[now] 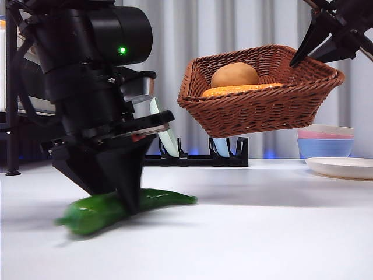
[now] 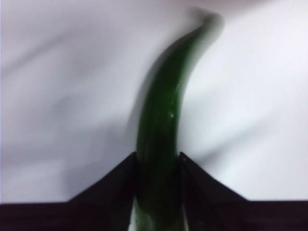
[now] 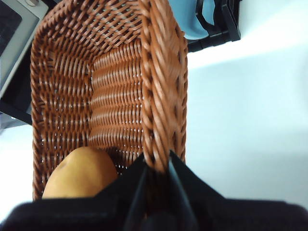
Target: Pick up the basket,pick up the corn from the table,pick up the potato from the table,pick up the cucumber from the table,put all items into the basket
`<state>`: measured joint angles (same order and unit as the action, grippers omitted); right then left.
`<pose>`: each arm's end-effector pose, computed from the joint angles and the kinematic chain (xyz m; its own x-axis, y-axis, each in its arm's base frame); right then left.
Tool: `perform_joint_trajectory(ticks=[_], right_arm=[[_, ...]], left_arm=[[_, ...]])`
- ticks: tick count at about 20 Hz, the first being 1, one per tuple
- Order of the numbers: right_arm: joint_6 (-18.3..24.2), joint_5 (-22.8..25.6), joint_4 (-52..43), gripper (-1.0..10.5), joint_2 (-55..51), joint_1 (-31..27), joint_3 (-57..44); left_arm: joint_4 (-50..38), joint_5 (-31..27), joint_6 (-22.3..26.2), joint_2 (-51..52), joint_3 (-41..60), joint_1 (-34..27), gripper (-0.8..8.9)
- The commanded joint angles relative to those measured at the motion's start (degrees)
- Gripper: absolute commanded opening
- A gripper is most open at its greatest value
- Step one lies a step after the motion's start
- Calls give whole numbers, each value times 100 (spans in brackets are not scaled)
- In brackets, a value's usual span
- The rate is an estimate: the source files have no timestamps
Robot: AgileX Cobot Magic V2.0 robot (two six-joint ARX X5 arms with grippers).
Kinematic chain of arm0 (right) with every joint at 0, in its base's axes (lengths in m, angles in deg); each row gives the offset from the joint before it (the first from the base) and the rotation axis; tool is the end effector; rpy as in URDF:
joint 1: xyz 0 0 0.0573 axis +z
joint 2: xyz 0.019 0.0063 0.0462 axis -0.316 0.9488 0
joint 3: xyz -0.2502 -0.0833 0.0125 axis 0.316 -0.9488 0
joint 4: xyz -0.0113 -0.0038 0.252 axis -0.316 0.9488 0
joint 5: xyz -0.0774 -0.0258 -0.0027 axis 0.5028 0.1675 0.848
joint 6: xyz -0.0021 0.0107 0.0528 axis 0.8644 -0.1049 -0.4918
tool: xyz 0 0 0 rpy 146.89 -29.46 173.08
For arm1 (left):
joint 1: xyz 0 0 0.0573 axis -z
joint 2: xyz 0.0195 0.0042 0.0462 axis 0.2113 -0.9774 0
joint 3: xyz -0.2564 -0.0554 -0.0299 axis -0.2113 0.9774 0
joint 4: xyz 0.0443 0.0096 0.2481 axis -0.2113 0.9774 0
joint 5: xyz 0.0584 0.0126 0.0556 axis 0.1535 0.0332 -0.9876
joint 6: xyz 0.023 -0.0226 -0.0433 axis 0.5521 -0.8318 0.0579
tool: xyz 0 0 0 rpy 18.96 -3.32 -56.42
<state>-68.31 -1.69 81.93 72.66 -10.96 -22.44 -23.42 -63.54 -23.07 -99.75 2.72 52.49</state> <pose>0.2839 0.0488 0.3027 0.7427 0.5006 -0.4448 -0.2505 0.8237 0.5086 0.2275 -0.1961 0.1785 0.2053 -0.2845 -0.9364 0.4951 0.8555 -0.1514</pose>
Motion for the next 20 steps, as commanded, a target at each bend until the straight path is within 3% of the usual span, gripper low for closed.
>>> perform_joint_trajectory(ticks=[1,6,8,11,14,17,20], right_arm=[[-98,-52,-114,-16,-103,-2,13],[-79,-48,-46,-17,-103,9,13],[-79,-50,-44,-17,-103,17,13],[-83,-50,-37,-17,-103,177,13],[-103,-50,-35,-17,-103,479,13],[-105,-50,-31,-17,-103,861,13],[-105,-39,50,-17,-103,1228,13]], left_arm=[[402,678,695,37,37,24,-8],[1965,3670,2339,1215,26,153,-7],[1908,4144,2468,1906,-48,192,-7],[758,3473,1696,2728,-424,199,-8],[-774,1497,649,2894,-767,199,-8],[-1617,-61,459,2728,-791,186,-7],[-1670,-542,297,2347,-791,-28,-7]])
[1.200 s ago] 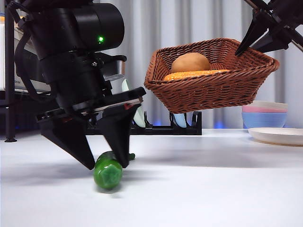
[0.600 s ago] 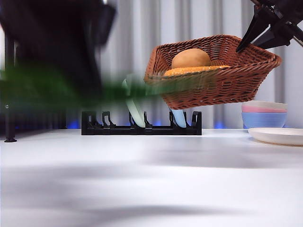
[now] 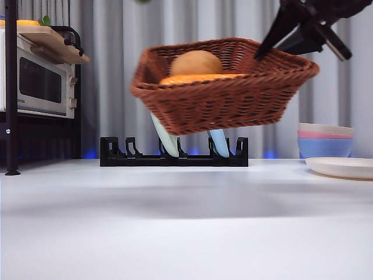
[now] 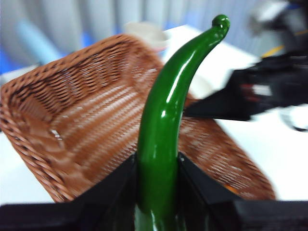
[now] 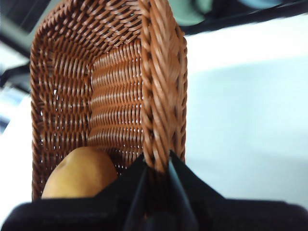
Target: Pick up the basket,pick up the corn from the table,pick up the potato from the table,pick up the cucumber from the table,put all items into the basket
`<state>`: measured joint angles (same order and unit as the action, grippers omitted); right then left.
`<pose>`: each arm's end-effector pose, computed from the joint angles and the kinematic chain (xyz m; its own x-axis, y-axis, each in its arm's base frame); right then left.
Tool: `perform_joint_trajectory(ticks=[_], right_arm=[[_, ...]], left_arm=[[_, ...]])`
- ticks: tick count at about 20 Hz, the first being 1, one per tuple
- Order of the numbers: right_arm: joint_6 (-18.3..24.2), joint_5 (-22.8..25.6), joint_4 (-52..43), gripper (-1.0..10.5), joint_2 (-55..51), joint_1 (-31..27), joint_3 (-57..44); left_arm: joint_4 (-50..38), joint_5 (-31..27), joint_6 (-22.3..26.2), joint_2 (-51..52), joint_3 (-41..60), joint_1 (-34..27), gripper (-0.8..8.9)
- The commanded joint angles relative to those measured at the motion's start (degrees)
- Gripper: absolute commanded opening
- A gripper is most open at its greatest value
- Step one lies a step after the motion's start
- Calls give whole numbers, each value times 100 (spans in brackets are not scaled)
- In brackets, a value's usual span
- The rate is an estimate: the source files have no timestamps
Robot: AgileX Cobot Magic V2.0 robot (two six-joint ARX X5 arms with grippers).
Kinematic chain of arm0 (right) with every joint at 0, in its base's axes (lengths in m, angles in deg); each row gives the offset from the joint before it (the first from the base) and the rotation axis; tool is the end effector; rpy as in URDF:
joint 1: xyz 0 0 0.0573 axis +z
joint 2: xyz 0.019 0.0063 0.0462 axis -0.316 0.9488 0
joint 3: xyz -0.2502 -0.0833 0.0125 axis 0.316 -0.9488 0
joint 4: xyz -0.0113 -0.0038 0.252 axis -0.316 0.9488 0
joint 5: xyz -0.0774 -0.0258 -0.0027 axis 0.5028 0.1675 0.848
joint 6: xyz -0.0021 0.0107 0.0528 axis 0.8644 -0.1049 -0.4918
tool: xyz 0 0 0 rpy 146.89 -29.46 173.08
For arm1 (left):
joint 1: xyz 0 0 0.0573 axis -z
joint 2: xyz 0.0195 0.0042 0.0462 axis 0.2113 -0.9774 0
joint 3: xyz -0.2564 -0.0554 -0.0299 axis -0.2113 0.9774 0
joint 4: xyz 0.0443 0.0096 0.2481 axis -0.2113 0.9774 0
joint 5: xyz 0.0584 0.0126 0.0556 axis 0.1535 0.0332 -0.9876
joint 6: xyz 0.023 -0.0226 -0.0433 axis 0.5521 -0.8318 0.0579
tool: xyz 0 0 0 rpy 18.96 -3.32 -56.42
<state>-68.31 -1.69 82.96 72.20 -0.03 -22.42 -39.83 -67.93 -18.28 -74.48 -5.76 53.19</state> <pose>0.2672 0.1010 0.3035 0.6302 0.6309 -0.4525 -0.3975 0.7628 0.5100 0.1958 -0.1704 0.3632 0.7048 -0.6228 -0.3396 0.6210 0.7731 -0.1291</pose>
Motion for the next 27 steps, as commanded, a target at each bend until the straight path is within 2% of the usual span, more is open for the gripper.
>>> perform_joint_trajectory(ticks=[1,6,7,8,9,10,14,16,20,22,25,27], right_arm=[[-105,-33,-28,-17,-57,236,11],[-195,-50,-2,-17,-57,529,11],[-214,-52,9,-17,-57,538,11],[-254,-52,33,-17,-57,538,11],[-256,-52,72,-17,-57,538,11],[-254,-48,133,-17,-57,538,11],[-258,22,289,-17,-22,531,11],[-306,229,286,-17,101,529,11],[-463,295,280,-17,656,531,11],[-704,295,216,-17,1025,531,11],[-769,323,61,-17,1574,531,11],[-789,522,39,-17,1825,531,11]], left_arm=[[-33,-101,-181,-315,57,-175,-7],[-66,-343,-173,-903,57,-374,21],[-61,-337,-173,-911,57,-387,139],[-72,-343,-173,-911,57,-387,402],[-85,-339,-173,-909,57,-387,593],[-59,-326,-168,-907,50,-387,636],[103,-326,-146,-649,13,-385,632],[109,-326,-127,-337,13,-385,626],[380,-339,-111,479,13,-385,626],[544,-339,-111,837,13,-385,626],[785,-339,-111,1285,13,-385,625],[984,-339,-111,1478,13,-385,625]])
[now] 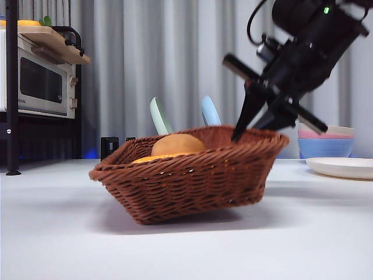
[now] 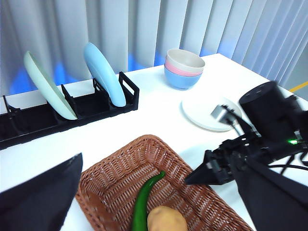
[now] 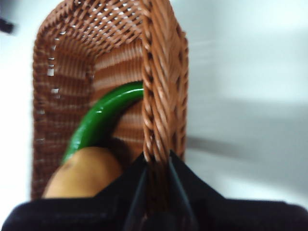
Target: Pick up the basket,pick up the corn from the table,pick up the potato from the table,pick up the cucumber from the table,put all items into the basket
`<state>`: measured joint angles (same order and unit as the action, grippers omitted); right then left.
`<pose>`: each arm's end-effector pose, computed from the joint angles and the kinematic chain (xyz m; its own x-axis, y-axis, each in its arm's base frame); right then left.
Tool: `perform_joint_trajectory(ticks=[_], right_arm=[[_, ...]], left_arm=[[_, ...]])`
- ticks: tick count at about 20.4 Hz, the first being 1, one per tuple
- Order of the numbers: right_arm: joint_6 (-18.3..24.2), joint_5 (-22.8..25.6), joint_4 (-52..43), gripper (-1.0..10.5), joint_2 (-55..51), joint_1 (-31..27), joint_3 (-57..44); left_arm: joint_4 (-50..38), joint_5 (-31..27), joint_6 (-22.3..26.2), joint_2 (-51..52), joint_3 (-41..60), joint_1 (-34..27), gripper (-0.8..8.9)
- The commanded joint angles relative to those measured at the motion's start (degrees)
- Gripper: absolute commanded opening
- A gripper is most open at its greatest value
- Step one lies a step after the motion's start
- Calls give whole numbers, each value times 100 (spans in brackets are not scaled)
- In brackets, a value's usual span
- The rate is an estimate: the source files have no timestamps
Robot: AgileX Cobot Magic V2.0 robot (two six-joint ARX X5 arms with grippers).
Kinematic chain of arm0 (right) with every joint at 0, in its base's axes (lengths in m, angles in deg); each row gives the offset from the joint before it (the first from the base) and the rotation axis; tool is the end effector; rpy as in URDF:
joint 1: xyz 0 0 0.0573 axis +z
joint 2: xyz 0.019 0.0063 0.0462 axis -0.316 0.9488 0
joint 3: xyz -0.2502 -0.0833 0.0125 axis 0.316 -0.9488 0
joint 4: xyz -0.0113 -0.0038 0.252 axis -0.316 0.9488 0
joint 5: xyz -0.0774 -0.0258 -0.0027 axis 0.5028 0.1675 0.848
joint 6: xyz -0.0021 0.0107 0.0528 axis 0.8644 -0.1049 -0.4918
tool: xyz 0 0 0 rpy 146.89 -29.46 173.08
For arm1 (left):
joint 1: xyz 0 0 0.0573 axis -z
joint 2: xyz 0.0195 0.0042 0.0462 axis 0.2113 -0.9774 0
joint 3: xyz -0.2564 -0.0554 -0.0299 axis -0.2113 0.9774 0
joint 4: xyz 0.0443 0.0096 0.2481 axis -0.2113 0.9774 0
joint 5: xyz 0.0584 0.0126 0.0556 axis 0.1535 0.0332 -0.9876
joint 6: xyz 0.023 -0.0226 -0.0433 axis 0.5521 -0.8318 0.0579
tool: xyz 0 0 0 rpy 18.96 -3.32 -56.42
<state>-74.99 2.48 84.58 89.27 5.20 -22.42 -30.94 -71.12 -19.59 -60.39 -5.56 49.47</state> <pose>0.2994 0.1414 0.2144 0.4421 0.5559 -0.7039 -0.1797 0.8238 0.5377 0.1494 -0.1120 0.3978 0.7973 -0.5466 -0.2561 0.5290 0.8371 -0.1397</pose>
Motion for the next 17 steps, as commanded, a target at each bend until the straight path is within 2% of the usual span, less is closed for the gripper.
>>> perform_joint_trajectory(ticks=[1,3,5,7,8,10,11,12,13,14,17], right_arm=[[-116,227,-107,-16,205,9,11],[-116,352,-37,72,262,9,11],[-90,356,-33,306,219,4,11],[184,466,105,510,4,-63,11],[385,535,243,503,-184,-79,11],[789,710,601,493,-686,-79,11],[992,833,804,425,-994,-79,11],[1259,979,1001,284,-1311,-77,11],[1541,1145,1220,86,-1670,-77,11],[1749,1294,1373,-30,-1956,-72,11],[2129,1860,1576,-8,-2747,-63,4]], left_arm=[[205,-20,17,142,-7,-13,625],[448,-20,24,232,-7,-13,625],[748,-17,31,236,-7,-13,625],[1154,-26,181,236,-7,-13,620],[1353,-39,232,236,-7,-13,550],[1773,-118,525,236,-7,-13,186],[1978,-332,680,236,-7,-13,-27],[2144,-649,785,236,-7,-13,-9],[2258,-1047,857,251,-4,-13,-8],[2275,-1307,942,306,9,-13,-8],[2155,-1556,1200,588,50,-15,-8]])
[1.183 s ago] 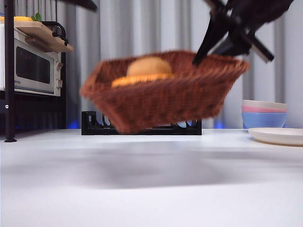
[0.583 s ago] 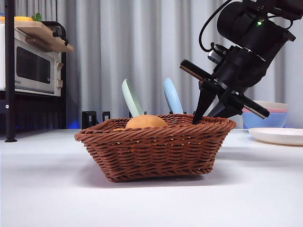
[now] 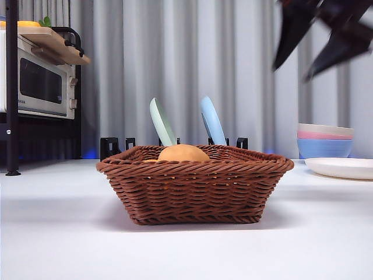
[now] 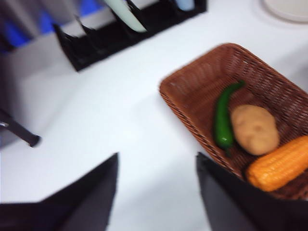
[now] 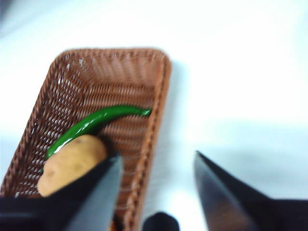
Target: Pick up the basket,pick up the corn from the table,pick up the potato from the table,pick up the cucumber from the table,put all items into the basket
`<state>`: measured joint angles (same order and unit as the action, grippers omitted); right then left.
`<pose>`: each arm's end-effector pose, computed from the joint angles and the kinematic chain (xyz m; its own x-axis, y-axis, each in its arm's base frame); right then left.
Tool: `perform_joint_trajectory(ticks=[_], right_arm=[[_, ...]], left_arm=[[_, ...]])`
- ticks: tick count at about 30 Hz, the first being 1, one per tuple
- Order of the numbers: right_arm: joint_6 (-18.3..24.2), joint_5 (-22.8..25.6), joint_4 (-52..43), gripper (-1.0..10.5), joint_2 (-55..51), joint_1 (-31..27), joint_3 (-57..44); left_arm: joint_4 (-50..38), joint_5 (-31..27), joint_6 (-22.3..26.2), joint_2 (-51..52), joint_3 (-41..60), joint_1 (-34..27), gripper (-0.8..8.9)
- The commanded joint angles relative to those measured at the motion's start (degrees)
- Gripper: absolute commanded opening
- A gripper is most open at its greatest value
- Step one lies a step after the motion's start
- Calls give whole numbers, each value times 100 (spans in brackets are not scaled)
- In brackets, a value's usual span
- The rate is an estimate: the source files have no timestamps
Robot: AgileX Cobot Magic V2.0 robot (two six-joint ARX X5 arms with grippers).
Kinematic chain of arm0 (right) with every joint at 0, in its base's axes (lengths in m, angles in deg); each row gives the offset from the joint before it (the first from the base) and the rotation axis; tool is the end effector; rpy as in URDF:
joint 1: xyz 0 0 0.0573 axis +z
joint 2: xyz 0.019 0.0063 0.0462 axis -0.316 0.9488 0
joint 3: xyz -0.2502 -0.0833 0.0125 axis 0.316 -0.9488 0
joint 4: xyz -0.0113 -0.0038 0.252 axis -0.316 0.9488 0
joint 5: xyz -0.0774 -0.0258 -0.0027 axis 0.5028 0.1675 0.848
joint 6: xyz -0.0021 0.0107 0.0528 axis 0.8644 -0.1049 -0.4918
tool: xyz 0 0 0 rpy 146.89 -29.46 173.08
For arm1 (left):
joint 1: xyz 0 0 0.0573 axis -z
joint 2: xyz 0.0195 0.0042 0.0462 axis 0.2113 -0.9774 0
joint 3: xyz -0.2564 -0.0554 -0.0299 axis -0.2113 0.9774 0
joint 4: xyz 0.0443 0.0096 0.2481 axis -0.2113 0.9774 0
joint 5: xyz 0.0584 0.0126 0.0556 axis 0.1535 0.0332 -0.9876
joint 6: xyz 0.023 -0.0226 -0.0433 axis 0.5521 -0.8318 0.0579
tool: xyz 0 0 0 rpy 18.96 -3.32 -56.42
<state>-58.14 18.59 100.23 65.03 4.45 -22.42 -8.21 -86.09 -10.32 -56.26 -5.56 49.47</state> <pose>0.2257 0.0970 0.3093 0.6856 0.3515 -0.6375 -0.2980 0.9345 0.1948 0.1244 -0.0836 0.3745 0.8167 -0.2392 -0.5251 0.3766 0.9104 0.1711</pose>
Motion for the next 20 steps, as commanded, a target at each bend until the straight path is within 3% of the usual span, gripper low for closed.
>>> perform_joint_trajectory(ticks=[1,7,15,17,20], right_arm=[[553,369,15,-8,-509,15,4],[944,527,-61,-8,-1635,24,-310],[975,518,-170,-8,-3532,24,-1543],[793,522,39,2,-3797,22,-1609],[0,538,229,1,-3974,13,-1609]], left_arm=[[-208,-63,308,291,122,-13,-8],[-673,-138,407,1440,1180,-15,-8],[-699,-37,144,2990,2575,-13,-8],[-577,4,-157,3086,2627,-13,-8],[-363,-11,-413,3071,2627,-13,-3]])
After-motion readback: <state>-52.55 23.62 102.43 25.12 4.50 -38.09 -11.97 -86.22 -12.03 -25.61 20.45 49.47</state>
